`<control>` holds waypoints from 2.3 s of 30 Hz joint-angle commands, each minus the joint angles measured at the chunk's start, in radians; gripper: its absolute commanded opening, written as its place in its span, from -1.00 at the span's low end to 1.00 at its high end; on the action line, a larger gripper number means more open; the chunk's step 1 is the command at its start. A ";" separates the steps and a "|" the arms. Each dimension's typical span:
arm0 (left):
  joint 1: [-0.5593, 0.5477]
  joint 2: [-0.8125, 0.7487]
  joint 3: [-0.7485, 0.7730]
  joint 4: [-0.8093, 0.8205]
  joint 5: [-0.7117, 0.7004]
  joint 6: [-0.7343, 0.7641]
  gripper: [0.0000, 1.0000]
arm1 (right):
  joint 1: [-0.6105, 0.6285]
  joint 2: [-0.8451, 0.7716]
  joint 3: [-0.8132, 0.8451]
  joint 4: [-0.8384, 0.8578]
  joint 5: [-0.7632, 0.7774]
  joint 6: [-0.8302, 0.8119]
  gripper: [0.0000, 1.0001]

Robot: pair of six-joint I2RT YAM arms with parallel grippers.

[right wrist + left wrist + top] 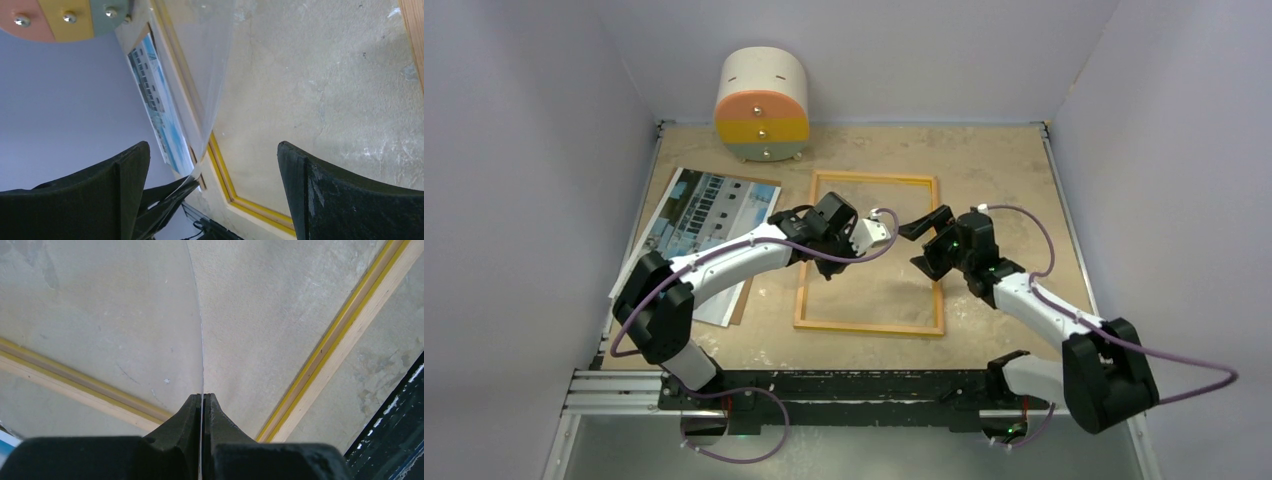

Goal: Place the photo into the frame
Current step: Place the photo frame item in the photo frame.

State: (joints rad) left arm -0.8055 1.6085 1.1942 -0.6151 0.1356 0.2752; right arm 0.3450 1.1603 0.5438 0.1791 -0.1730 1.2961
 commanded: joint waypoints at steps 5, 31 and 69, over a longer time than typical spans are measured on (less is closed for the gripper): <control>-0.005 0.013 0.001 0.053 0.116 -0.066 -1.00 | 0.075 0.219 0.067 0.168 0.059 0.007 0.98; -0.004 -0.004 0.102 -0.103 0.227 -0.047 0.38 | 0.071 0.496 0.029 0.581 -0.046 -0.044 -0.78; 0.424 0.306 0.117 0.185 0.079 -0.114 0.25 | -0.147 0.300 0.334 -0.382 -0.367 -0.802 -1.00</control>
State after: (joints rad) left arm -0.3866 1.9083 1.3098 -0.5201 0.2153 0.1989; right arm 0.2039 1.4841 0.8822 -0.1822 -0.5625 0.5323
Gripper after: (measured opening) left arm 0.643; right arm 0.005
